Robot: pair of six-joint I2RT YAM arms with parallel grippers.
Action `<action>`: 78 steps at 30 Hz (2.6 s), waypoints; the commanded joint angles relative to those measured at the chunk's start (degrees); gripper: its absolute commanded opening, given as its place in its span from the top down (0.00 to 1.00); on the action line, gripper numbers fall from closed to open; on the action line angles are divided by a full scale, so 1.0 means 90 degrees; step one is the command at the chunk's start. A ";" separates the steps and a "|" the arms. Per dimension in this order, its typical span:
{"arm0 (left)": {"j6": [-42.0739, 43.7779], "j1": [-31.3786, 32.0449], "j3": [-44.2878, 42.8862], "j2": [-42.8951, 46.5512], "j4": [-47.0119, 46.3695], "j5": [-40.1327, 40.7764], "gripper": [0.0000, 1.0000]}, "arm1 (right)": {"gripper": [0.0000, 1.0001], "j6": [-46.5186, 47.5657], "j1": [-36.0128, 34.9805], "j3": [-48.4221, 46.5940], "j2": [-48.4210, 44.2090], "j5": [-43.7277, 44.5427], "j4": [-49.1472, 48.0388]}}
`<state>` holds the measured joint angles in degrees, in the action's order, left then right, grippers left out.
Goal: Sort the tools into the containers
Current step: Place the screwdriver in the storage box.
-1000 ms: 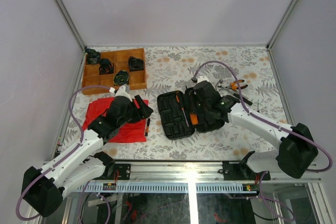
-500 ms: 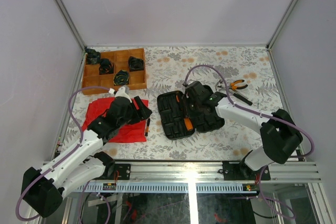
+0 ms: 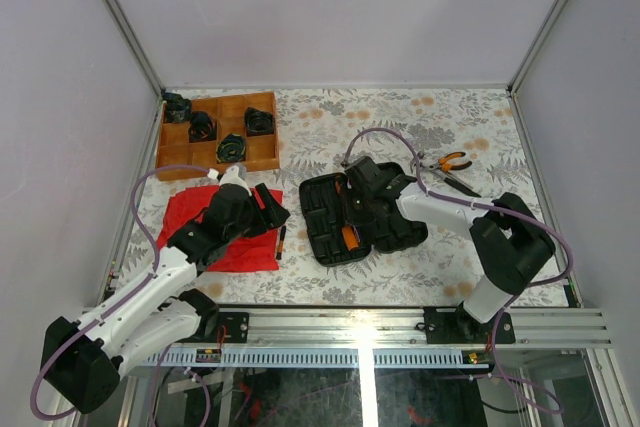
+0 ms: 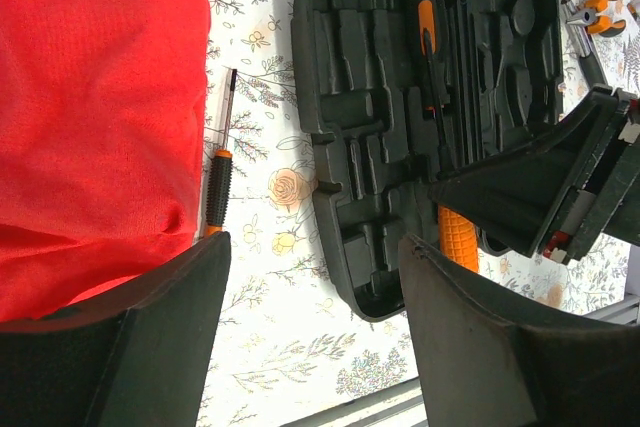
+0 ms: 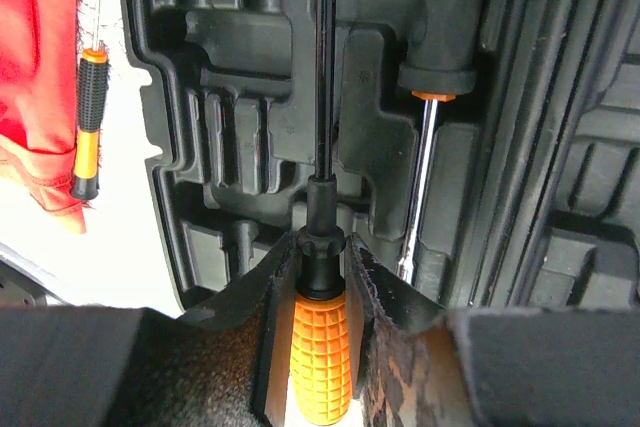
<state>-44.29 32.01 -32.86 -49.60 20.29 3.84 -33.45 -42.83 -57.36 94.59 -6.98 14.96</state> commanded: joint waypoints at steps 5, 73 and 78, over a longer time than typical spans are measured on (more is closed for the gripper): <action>-0.0079 -0.0051 0.0067 -0.0046 -0.0054 -0.0026 0.34 | 0.91 -0.0150 -0.0050 -0.0225 0.0319 -0.0190 -0.0362; 0.0301 -0.0052 -0.0360 -0.1459 -0.0634 -0.1130 0.37 | 0.58 0.0028 -0.0103 0.1088 -0.1235 0.0231 0.0287; 0.0339 -0.0046 -0.0570 -0.1684 -0.0644 -0.1138 0.37 | 0.58 0.0025 -0.0105 0.1058 -0.1607 0.0462 0.0444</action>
<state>-42.81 31.81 -34.79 -63.51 17.80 -5.26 -32.18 -43.46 -47.64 83.94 -2.42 17.80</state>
